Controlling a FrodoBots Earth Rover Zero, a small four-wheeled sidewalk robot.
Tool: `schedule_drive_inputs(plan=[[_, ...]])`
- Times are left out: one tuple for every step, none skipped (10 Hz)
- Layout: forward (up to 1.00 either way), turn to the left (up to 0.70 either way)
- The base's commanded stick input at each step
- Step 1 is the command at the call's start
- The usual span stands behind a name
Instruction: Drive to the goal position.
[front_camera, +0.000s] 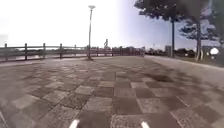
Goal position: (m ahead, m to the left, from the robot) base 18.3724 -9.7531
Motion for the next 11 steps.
schedule_drive_inputs(plan=[[0.50, 0.06], [0.50, 0.02], [0.50, 0.03], [0.50, 0.03], [0.50, 0.03], [0.50, 0.02], [0.50, 0.00], [0.50, 0.00], [0.50, 0.00], [0.50, 0.00], [0.50, 0.00]])
